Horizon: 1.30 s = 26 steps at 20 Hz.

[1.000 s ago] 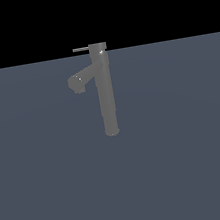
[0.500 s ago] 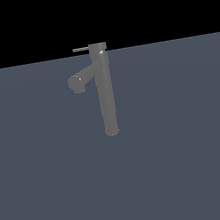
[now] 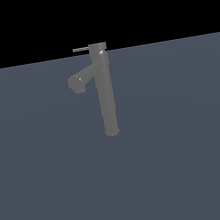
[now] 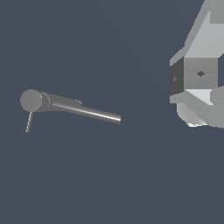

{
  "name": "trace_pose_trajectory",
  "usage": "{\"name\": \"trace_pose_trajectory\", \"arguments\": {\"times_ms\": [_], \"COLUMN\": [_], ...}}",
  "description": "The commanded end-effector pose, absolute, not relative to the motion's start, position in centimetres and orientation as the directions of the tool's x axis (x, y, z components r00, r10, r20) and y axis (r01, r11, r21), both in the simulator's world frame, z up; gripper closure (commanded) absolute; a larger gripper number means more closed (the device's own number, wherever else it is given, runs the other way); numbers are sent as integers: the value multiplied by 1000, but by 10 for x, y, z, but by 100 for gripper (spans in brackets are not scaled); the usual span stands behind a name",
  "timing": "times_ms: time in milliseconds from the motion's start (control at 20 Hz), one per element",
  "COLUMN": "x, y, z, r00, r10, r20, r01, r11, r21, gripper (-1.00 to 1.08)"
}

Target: Turn on the faucet by rotating a designated handle.

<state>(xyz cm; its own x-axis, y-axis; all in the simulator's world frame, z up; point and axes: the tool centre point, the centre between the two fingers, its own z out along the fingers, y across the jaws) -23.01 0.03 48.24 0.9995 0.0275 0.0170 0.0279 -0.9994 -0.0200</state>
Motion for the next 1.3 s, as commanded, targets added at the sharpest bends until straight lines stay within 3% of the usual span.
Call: {"name": "trace_pose_trajectory", "arguments": {"times_ms": [0,600,1250], "x": [-222,-148,-45], "y": [1,8,24], "z": [481,459,397], "r00": [1000,999,992], "r10": [20,-44,-127], "r20": [16,11,7], "r01": [21,-44,-127], "r11": [-1000,-999,-992], "r21": [-17,2,13], "gripper": [108,108,108]}}
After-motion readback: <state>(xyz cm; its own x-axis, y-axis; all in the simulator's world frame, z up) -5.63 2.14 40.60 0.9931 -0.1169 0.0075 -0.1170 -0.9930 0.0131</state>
